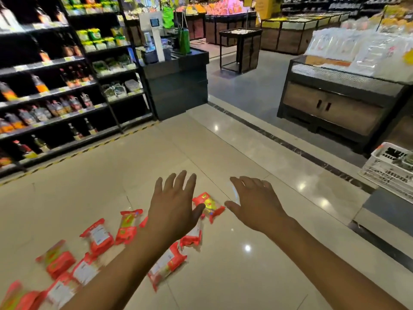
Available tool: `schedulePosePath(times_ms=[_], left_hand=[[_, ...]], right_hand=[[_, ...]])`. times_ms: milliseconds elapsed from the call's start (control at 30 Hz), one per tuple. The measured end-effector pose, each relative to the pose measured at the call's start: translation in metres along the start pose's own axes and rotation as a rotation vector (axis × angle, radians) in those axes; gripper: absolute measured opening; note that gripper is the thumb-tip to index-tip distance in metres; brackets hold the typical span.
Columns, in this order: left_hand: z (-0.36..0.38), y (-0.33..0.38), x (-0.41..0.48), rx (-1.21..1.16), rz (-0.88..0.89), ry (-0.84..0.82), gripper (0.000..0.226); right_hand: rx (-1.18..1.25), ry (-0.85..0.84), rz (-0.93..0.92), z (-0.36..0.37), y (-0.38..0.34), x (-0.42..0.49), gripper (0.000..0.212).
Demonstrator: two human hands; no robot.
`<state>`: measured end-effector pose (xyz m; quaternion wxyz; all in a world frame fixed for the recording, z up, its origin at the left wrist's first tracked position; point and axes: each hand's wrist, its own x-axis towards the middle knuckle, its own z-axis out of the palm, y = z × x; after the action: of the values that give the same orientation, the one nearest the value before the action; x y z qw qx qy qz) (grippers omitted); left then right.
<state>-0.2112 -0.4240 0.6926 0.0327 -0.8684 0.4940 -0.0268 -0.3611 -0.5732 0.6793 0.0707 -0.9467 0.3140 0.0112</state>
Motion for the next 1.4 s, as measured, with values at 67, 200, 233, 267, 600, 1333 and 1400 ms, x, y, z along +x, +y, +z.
schedulePosePath(times_ms=[67,200,233,267,600,1333,1400], left_hand=[[0.014,-0.013,0.026,-0.01,-0.031,-0.02,0.079],[0.053,-0.045,0.092,-0.038,-0.082,-0.046,0.079],[0.065,-0.054,0.111,-0.057,-0.098,-0.054,0.079],[0.077,-0.062,0.132,-0.075,-0.117,-0.061,0.079],[0.175,-0.118,0.302,-0.183,-0.193,-0.212,0.08],[0.741,-0.134,0.431,-0.321,-0.493,-0.74,0.08],[0.801,-0.129,0.424,-0.385,-0.545,-0.781,0.079]], right_hand=[[-0.005,-0.028,-0.033,0.009,0.0,0.039,0.069],[-0.031,-0.087,-0.09,0.032,0.003,0.123,0.068],[-0.043,-0.106,-0.103,0.038,0.005,0.145,0.067],[-0.058,-0.127,-0.111,0.044,0.007,0.168,0.067],[-0.17,-0.258,-0.195,0.083,0.035,0.38,0.065],[-0.064,-0.725,-0.142,0.648,0.122,0.659,0.062],[-0.086,-0.762,-0.127,0.705,0.132,0.667,0.066]])
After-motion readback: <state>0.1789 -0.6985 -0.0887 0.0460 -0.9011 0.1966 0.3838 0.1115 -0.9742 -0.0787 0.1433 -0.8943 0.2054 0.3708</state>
